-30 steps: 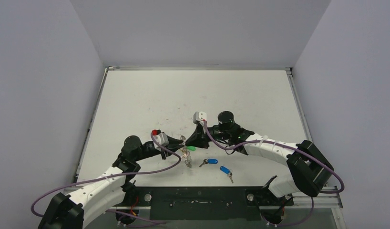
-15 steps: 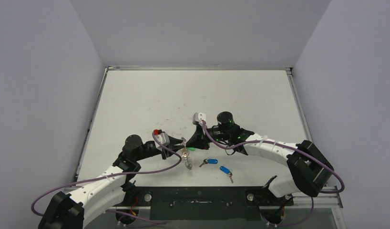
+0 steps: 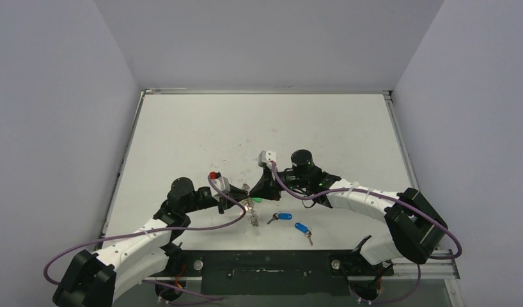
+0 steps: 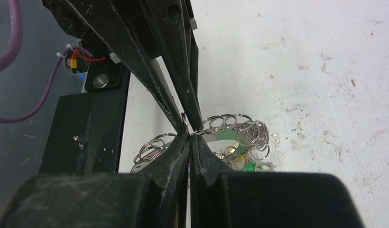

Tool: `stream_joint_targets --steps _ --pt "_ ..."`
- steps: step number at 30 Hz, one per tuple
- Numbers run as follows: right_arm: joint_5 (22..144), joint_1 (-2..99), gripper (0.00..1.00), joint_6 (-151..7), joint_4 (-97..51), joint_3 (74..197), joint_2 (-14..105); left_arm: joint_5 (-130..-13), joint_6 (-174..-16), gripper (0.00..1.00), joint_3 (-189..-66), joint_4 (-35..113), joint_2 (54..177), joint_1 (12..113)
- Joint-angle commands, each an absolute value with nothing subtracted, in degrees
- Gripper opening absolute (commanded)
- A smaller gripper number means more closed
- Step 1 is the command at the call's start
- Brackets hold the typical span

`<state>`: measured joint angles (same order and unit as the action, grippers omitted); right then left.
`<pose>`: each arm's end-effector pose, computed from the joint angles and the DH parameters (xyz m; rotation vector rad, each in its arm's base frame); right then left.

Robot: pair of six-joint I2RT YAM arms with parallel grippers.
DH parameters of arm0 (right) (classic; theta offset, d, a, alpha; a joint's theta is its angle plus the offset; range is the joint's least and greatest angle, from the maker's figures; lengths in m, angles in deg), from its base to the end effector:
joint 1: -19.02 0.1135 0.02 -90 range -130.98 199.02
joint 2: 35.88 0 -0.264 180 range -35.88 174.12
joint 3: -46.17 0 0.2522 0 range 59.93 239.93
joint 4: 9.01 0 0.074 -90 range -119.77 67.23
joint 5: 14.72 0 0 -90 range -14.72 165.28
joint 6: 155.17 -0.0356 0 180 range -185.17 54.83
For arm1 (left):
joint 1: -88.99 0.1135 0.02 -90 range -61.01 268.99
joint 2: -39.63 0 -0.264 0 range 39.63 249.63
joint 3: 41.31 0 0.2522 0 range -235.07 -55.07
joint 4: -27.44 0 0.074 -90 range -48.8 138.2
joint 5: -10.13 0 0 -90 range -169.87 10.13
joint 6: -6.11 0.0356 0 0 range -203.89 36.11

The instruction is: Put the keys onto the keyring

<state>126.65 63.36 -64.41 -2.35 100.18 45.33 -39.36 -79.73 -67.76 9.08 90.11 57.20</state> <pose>0.1909 0.2254 0.2254 -1.3299 1.5306 1.3540 0.1433 -0.1160 0.2045 1.0311 1.3957 -0.9457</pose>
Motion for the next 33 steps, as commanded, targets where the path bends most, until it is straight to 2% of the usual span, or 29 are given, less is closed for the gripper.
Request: stream_joint_targets --steps 1,2,5,9,11,14,16,19,22,27,33 --pt "127.6 64.0 0.0 -64.6 1.0 102.0 43.2 -37.6 -79.1 0.03 -70.8 7.5 90.5 57.1" --pt "127.5 63.9 0.0 -64.7 0.9 102.0 43.3 -37.5 -79.1 0.0 -70.8 7.5 90.7 57.1" --pt "126.8 63.8 0.03 -65.0 0.2 102.4 43.3 -37.2 -79.2 0.0 -70.4 7.5 90.4 57.1" --pt "125.2 63.4 0.29 -67.0 -0.6 102.8 42.8 -38.0 -79.8 0.0 -69.2 7.4 89.1 57.1" --pt "124.3 63.0 0.37 -68.8 0.2 102.4 41.9 -38.7 -80.2 0.0 -68.4 7.4 88.1 57.1" --pt "122.1 62.5 0.66 -70.2 0.9 100.8 38.7 -39.6 -80.7 0.0 -67.5 7.4 86.5 57.1" --pt "120.5 62.1 0.73 -70.1 0.5 99.5 36.3 -40.1 -80.8 0.0 -67.0 7.7 85.5 57.1" --pt "114.8 61.5 0.77 -70.7 -1.6 97.8 31.9 -40.6 -81.0 0.0 -66.6 8.2 84.3 57.1" --pt "108.6 60.9 0.98 -72.0 -6.0 96.5 27.2 -41.1 -81.1 0.0 -66.4 8.6 83.5 57.1" --pt "96.5 60.7 1.0 -75.6 -14.6 93.3 18.6 -41.9 -81.3 0.0 -65.9 9.0 82.4 57.1" --pt "77.2 60.6 1.0 -88.2 -31.6 92.2 12.2 -42.5 -81.4 0.0 -65.7 9.5 81.8 57.1"
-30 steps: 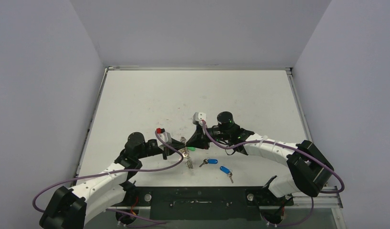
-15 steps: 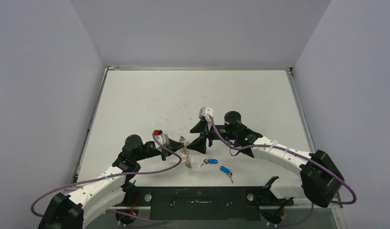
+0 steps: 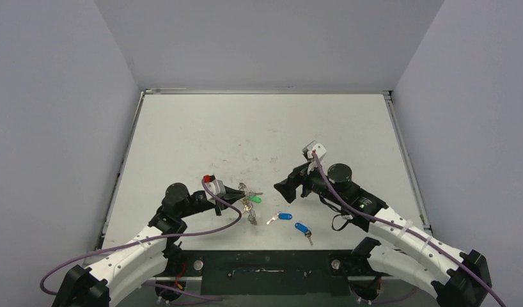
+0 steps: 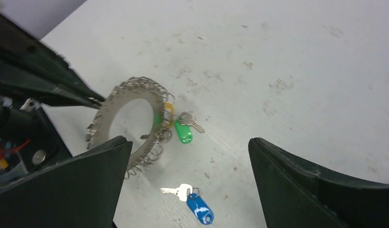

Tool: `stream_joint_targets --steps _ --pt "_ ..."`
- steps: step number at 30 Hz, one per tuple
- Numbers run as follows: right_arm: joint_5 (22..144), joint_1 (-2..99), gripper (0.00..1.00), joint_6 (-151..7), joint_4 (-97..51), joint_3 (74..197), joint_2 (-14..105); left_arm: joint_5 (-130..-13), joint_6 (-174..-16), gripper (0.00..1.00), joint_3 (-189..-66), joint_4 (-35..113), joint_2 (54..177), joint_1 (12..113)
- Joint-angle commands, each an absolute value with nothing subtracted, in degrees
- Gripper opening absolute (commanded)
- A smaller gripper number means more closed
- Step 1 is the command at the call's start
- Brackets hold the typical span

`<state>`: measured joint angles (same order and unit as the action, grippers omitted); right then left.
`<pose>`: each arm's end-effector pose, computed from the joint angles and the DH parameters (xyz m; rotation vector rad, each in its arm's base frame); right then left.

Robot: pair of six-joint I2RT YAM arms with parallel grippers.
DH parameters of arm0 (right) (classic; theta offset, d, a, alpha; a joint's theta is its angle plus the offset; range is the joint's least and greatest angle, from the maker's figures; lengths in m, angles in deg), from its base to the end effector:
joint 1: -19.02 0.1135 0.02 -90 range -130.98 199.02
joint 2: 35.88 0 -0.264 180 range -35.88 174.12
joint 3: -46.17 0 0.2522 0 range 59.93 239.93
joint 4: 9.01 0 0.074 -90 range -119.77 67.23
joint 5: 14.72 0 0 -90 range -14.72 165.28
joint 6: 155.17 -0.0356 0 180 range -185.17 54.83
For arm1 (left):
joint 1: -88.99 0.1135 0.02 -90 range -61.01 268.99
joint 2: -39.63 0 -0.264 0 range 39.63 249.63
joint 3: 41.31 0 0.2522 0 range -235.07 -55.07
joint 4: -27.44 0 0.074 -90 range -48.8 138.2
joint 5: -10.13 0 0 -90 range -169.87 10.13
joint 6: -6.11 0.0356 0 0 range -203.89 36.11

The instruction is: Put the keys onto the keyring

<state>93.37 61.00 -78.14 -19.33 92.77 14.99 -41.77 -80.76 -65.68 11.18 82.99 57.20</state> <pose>0.1482 0.1482 0.2723 -0.7050 1.7879 0.9497 0.1316 -0.1074 0.2078 0.9847 1.3712 -0.9148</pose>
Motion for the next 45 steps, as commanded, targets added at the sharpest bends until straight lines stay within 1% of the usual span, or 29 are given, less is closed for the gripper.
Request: stream_joint_targets --steps 1,3,6,9,13,18,21,24,25,28,30,37,45 --pt "72.0 60.6 1.0 -91.3 -34.4 92.2 12.3 -42.6 -81.4 0.0 -65.7 9.5 81.7 57.1" --pt "70.0 60.6 1.0 -94.0 -40.1 92.4 13.8 -42.8 -81.5 0.0 -65.8 9.6 81.7 57.1" --pt "74.3 60.6 1.0 -94.3 -41.9 91.9 17.4 -42.9 -81.7 0.0 -65.9 9.5 81.7 57.1" --pt "80.4 60.6 0.96 -96.0 -39.8 90.7 20.8 -42.9 -82.1 0.0 -65.9 9.8 81.6 57.1" --pt "85.3 60.6 0.88 -99.3 -34.7 89.2 24.5 -42.9 -82.6 0.0 -65.6 10.0 80.9 57.1" --pt "88.9 60.5 0.72 -103.5 -27.6 88.5 31.1 -43.0 -83.3 0.0 -65.2 10.1 79.8 57.1" --pt "90.2 60.5 0.63 -103.4 -26.1 89.5 35.2 -42.7 -83.5 0.0 -65.2 10.3 79.3 57.1" --pt "91.7 60.4 0.51 -103.6 -25.1 90.8 38.5 -42.6 -83.4 0.0 -65.4 11.3 78.6 57.1" --pt "92.3 60.4 0.48 -103.9 -24.7 90.9 39.5 -42.6 -83.4 0.0 -65.4 11.6 78.5 57.0" --pt "93.7 60.4 0.36 -104.3 -23.8 91.1 41.2 -42.6 -83.4 0.0 -65.2 12.0 77.9 57.0" --pt "94.2 60.4 0.31 -104.5 -23.5 90.9 41.6 -42.7 -83.4 0.0 -65.1 11.9 77.7 57.0" --pt "94.9 60.4 0.25 -105.1 -21.4 90.3 42.3 -42.7 -83.5 0.0 -65.0 12.3 77.2 57.0" --pt "96.7 60.4 0.15 -105.5 -19.7 90.2 45.1 -42.8 -83.5 0.0 -64.9 12.3 77.4 57.0"
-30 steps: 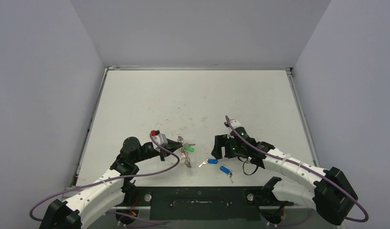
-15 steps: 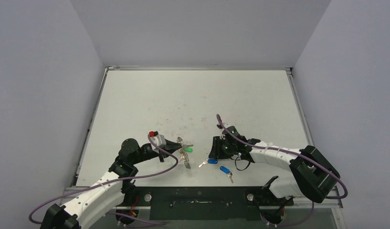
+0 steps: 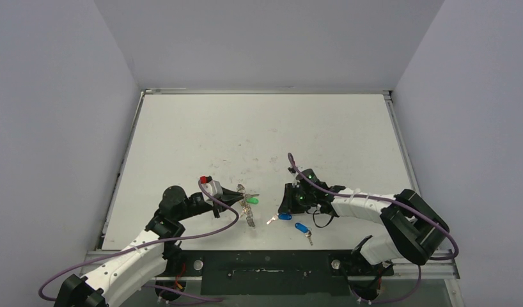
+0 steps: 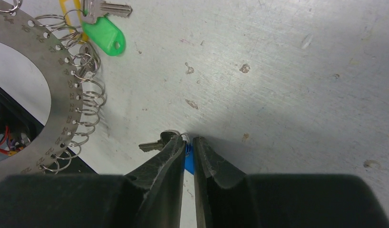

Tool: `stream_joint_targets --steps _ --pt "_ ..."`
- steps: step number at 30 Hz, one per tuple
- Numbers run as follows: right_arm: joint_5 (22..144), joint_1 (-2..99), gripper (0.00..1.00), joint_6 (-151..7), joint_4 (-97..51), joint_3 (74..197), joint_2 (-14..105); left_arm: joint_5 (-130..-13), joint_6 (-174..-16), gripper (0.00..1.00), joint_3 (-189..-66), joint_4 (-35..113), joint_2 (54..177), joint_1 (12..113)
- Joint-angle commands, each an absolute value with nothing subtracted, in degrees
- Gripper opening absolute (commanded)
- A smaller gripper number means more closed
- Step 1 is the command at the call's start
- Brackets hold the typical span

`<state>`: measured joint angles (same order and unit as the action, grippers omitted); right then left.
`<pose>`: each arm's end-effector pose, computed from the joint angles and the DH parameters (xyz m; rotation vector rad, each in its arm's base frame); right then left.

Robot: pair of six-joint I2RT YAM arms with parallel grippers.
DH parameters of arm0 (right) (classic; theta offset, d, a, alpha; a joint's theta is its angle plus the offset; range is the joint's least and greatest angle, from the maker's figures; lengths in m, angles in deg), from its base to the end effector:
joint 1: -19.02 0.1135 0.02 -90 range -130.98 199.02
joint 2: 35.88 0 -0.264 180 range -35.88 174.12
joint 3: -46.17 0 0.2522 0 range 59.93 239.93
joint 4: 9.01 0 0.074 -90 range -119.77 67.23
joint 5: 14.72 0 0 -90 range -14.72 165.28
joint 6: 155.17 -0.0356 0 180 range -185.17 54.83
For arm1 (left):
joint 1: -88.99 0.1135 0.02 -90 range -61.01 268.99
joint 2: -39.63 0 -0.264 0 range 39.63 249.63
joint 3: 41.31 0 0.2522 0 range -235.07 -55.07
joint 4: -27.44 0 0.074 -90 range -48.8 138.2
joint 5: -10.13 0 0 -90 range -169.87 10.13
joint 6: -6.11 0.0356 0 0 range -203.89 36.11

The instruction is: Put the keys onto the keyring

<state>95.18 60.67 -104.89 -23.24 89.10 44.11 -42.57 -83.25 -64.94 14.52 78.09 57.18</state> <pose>0.1732 0.1703 0.1376 -0.2105 2.6798 0.9713 0.1240 -0.1023 0.2097 0.9466 1.3875 -0.9340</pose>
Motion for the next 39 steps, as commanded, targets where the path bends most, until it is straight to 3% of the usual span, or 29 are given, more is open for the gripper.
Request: stream_joint_targets --steps 1,4,8,20,27,39 --pt "97.0 60.4 0.15 -105.6 -19.5 90.1 45.3 -42.8 -83.5 0.0 -64.8 12.3 77.4 57.0" --pt "97.3 60.4 0.13 -105.7 -19.2 90.1 45.5 -42.8 -83.4 0.0 -65.0 12.2 77.3 57.0" --pt "97.8 60.4 0.0 -105.6 -19.6 90.4 44.7 -42.9 -83.4 0.0 -64.9 12.3 77.2 57.0" --pt "96.0 60.4 0.0 -94.2 -33.7 97.9 37.4 -43.3 -86.0 0.0 -64.9 12.0 77.2 57.0" --pt "100.7 60.6 0.0 -84.4 -36.2 103.3 32.4 -43.9 -87.3 0.0 -64.3 11.2 77.3 57.0" --pt "110.9 63.6 0.0 -76.9 -35.9 111.4 37.8 -42.9 -88.5 0.0 -63.7 8.0 78.1 57.0"
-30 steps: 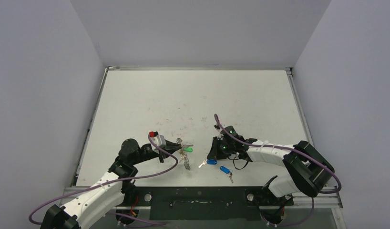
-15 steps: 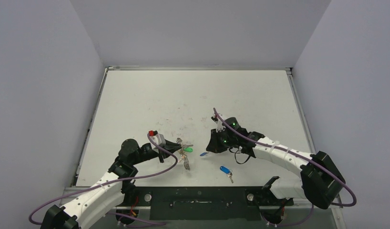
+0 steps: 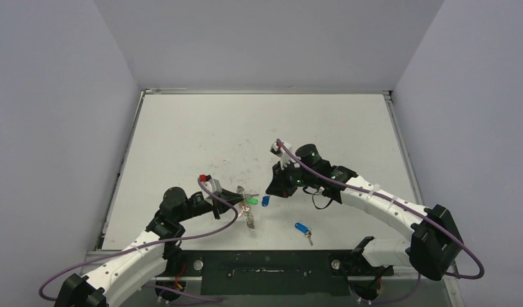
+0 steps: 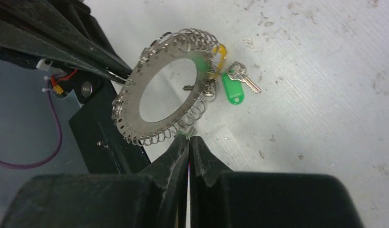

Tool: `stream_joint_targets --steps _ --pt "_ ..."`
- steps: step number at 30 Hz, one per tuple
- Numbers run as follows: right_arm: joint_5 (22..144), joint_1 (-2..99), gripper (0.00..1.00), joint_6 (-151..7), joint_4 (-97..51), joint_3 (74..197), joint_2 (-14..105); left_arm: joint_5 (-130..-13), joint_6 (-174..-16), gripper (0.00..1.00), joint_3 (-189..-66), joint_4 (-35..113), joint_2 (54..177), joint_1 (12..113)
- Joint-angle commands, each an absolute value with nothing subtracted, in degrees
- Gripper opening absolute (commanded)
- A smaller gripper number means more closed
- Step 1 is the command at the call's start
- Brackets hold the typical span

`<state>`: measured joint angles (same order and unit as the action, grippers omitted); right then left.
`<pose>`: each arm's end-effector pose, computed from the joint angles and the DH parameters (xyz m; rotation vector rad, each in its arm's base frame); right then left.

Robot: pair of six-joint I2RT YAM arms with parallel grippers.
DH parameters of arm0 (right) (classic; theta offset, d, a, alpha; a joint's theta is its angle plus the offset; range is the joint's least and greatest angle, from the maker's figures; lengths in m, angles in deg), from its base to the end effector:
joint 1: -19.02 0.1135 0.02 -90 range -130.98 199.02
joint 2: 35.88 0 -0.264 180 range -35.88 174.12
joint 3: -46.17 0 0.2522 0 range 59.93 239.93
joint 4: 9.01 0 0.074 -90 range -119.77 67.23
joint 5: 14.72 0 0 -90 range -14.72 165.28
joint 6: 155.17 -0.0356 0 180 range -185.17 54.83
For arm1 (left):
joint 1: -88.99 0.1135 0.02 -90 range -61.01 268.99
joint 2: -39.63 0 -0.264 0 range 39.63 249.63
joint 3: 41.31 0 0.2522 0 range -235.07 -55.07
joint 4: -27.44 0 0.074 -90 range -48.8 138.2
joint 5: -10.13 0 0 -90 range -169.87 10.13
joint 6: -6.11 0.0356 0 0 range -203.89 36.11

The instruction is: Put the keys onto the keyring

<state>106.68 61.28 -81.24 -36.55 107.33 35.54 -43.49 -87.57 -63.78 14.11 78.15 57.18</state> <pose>0.1848 0.1930 0.2548 -0.8484 2.2176 1.1389 0.1234 -0.1014 0.2033 0.8881 1.4513 -0.9800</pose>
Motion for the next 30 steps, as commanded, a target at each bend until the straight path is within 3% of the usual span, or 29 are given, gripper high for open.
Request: stream_joint_targets --steps 1,8,30 --pt "111.8 64.4 0.0 -76.2 -35.9 112.0 38.4 -42.9 -88.5 0.0 -63.4 7.5 78.1 57.0" --pt "112.5 70.2 0.0 -72.9 -36.1 115.3 41.7 -43.2 -88.0 0.0 -63.6 7.6 78.2 57.0" --pt "106.9 70.8 0.0 -72.0 -32.1 117.4 40.7 -41.1 -87.3 0.0 -64.8 7.3 80.1 57.0"
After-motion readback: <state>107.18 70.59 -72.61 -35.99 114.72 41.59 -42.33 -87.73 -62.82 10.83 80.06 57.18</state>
